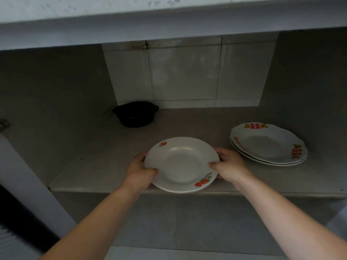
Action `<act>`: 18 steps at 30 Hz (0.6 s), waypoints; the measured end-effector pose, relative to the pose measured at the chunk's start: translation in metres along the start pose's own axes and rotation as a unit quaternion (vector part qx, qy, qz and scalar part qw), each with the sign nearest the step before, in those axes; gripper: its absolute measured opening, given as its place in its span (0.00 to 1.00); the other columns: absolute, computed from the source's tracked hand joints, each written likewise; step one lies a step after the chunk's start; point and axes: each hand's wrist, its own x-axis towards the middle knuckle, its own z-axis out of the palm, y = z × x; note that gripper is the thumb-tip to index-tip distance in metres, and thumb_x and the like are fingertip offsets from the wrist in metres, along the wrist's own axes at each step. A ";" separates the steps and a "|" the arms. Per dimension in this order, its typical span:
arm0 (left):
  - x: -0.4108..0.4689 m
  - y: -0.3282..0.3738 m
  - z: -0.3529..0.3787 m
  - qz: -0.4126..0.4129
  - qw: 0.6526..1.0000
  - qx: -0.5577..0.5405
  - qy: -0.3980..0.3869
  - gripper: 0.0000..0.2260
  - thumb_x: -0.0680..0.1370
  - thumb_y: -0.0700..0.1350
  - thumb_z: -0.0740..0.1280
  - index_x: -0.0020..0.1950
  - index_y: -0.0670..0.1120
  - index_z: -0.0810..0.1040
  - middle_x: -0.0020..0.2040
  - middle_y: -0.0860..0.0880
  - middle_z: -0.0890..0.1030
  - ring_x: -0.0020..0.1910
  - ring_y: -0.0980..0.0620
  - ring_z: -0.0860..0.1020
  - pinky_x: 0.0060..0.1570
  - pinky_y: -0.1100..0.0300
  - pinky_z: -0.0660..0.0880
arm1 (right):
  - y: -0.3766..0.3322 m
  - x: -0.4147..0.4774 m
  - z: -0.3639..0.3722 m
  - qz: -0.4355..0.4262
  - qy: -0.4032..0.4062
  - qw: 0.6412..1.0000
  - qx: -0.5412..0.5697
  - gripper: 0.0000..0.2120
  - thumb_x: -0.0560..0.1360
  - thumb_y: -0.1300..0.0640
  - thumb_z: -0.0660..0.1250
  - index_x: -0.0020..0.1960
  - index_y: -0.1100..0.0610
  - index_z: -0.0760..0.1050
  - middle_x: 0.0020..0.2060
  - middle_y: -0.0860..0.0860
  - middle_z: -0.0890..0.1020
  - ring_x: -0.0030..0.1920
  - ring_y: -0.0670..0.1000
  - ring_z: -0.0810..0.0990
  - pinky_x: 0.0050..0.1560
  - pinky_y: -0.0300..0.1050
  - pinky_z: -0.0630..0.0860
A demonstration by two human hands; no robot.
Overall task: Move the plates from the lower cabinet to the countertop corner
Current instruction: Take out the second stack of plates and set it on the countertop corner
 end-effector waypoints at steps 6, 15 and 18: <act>-0.024 0.000 -0.006 0.008 1.000 0.010 0.005 0.20 0.70 0.27 0.63 0.55 0.46 0.74 0.42 0.52 0.78 0.40 0.55 0.76 0.37 0.63 0.73 | 0.002 -0.022 0.000 -0.006 -0.014 1.000 0.005 0.19 0.70 0.73 0.66 0.49 0.49 0.73 0.46 0.49 0.80 0.51 0.54 0.80 0.57 0.57 0.77; -0.074 -0.021 -0.043 0.038 0.996 0.066 0.036 0.21 0.68 0.29 0.67 0.58 0.46 0.76 0.44 0.53 0.80 0.43 0.54 0.78 0.35 0.71 0.73 | 0.006 -0.066 0.009 -0.022 -0.053 0.998 0.001 0.23 0.71 0.71 0.68 0.59 0.50 0.73 0.49 0.44 0.78 0.51 0.46 0.78 0.53 0.42 0.73; -0.092 -0.029 -0.055 0.025 0.997 0.058 0.049 0.23 0.68 0.29 0.68 0.59 0.47 0.75 0.50 0.49 0.80 0.50 0.49 0.78 0.46 0.59 0.73 | 0.013 -0.081 0.018 -0.020 -0.055 0.998 -0.002 0.23 0.71 0.70 0.69 0.57 0.46 0.73 0.52 0.41 0.78 0.54 0.45 0.77 0.55 0.44 0.73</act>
